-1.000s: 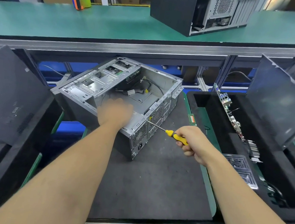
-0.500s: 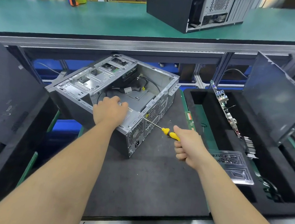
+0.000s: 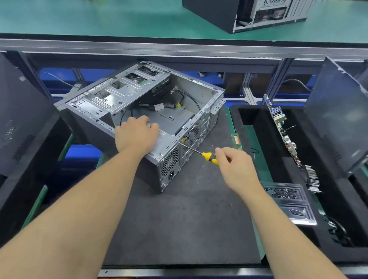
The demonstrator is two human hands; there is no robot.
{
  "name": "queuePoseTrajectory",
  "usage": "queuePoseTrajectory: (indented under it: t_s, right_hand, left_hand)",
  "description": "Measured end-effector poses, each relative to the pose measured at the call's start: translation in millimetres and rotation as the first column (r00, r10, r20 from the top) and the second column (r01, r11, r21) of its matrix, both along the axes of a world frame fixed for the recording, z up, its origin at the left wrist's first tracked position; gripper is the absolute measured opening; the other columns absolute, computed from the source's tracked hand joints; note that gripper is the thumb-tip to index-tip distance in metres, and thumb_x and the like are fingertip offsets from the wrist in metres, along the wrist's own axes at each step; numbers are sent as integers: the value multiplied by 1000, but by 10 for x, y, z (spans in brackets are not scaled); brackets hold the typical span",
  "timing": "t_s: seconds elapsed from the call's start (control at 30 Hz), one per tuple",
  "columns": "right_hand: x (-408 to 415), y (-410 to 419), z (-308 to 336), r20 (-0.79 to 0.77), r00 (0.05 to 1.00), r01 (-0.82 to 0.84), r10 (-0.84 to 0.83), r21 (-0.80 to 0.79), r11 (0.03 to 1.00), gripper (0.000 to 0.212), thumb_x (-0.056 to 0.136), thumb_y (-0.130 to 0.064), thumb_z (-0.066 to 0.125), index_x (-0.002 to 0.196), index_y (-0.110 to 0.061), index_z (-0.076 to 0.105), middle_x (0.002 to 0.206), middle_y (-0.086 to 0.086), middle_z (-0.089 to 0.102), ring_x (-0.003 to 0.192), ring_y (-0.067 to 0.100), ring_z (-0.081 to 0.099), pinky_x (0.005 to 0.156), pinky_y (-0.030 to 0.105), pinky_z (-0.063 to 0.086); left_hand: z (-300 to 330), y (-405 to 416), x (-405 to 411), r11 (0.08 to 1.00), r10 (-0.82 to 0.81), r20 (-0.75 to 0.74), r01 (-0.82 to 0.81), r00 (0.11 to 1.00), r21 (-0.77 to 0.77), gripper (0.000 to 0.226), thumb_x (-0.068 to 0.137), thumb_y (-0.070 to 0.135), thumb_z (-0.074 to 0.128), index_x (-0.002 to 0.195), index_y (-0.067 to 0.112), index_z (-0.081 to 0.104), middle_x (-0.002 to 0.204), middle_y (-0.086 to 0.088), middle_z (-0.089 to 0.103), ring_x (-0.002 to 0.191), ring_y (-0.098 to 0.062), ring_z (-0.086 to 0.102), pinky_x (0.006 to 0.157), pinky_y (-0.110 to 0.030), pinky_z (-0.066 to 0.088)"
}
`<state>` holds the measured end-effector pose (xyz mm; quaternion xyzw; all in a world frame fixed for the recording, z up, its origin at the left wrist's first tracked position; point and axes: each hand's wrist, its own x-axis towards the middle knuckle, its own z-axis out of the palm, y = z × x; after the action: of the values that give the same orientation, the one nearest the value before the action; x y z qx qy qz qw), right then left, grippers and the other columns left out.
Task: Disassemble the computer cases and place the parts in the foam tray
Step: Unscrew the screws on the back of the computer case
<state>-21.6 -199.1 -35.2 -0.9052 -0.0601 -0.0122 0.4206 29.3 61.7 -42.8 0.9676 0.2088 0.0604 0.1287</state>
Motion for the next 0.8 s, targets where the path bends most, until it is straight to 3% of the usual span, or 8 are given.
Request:
queuePoseTrajectory:
  t_s: [0.1,0.17,0.33,0.4,0.5,0.6,0.7,0.8]
  right_hand:
    - [25,-40,-38,-150,988,3,24,178,984,29,95,-15,50,70,-13,63,48,-11,40,52,10,33,55,28,27]
    - [9,-65,-51,-239,970,43,36,316,948,24,95,-13,53,79,-14,71,51,-12,42,52,14,35,51,27,32]
    - [-78,-109,-60,-370,921,174,123,671,720,12,95,-9,65,98,-14,76,85,10,60,62,15,45,51,28,45]
    - [-81,-91,-46,-453,879,228,149,673,704,12,97,-20,64,97,-14,74,81,9,58,58,15,45,48,27,43]
    - [-48,-74,-23,-608,789,336,84,542,770,41,100,-49,52,91,-14,71,56,-1,39,42,13,25,42,19,23]
    - [-19,-52,-33,-569,821,317,43,518,795,42,101,-43,48,77,-13,65,51,-6,25,42,12,14,43,18,14]
    - [-42,-22,-75,-414,910,246,-2,537,807,46,99,-32,56,55,-22,55,54,-3,27,43,14,20,42,20,21]
    - [-55,-60,-104,-279,958,193,-60,480,856,29,93,-28,68,65,-19,63,66,-1,49,45,16,38,50,28,40]
  left_hand:
    - [3,4,2,1000,0,6,0,1000,-6,45,95,38,36,128,24,64,123,-14,64,113,-35,57,96,-44,37]
    - [10,2,5,1000,0,5,0,1000,-9,46,95,39,36,130,24,63,124,-14,64,113,-35,58,97,-44,37]
    - [10,-7,9,1000,2,3,-2,1000,-20,45,95,39,36,129,25,63,124,-13,64,114,-34,58,97,-44,36]
    - [12,-6,6,1000,3,1,-3,1000,-24,46,95,39,35,129,25,63,125,-13,63,115,-34,57,98,-44,36]
    - [19,-9,-7,1000,4,4,-4,1000,-20,45,96,38,35,129,25,63,125,-13,64,114,-34,57,97,-44,37]
    - [27,-14,-15,1000,5,7,-5,1000,-22,45,96,38,35,128,25,63,124,-13,64,115,-34,57,98,-44,37]
    - [36,-18,-13,999,9,13,-8,1000,-36,44,96,38,36,128,25,64,124,-12,64,115,-34,57,98,-44,36]
    - [42,-24,-2,999,14,19,-14,1000,-44,44,95,38,37,126,25,65,125,-12,64,115,-34,57,98,-44,36]
